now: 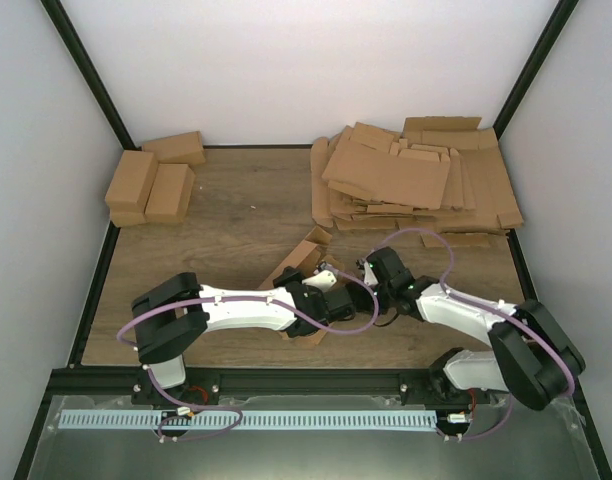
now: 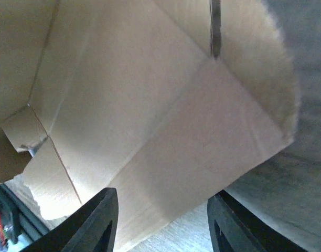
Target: Fold the paper box
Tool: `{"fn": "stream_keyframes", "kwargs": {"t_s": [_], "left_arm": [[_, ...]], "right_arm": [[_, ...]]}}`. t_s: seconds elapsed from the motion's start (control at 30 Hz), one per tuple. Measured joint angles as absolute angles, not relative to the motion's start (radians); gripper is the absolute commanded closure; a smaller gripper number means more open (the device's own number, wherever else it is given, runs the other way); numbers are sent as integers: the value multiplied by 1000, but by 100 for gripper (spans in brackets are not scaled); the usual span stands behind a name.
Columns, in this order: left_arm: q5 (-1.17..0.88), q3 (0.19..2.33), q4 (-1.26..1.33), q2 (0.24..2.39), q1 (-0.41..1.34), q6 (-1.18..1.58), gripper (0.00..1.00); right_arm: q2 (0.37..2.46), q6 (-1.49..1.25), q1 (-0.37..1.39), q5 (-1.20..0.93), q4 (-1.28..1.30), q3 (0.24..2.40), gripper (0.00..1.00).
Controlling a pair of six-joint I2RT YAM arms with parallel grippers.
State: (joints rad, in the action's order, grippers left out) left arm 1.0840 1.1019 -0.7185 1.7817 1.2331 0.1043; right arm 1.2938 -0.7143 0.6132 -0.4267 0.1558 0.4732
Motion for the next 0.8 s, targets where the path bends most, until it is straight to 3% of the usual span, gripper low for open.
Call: {"fn": "stream_keyframes", "kwargs": {"t_s": [0.2, 0.8], "left_arm": [[1097, 1095, -718, 1782, 1232, 109, 96], [1105, 1089, -718, 1752, 1230, 117, 96]], "right_arm": [[1235, -615, 599, -305, 204, 551, 54], [1338, -326, 487, -214, -169, 601, 52]]}}
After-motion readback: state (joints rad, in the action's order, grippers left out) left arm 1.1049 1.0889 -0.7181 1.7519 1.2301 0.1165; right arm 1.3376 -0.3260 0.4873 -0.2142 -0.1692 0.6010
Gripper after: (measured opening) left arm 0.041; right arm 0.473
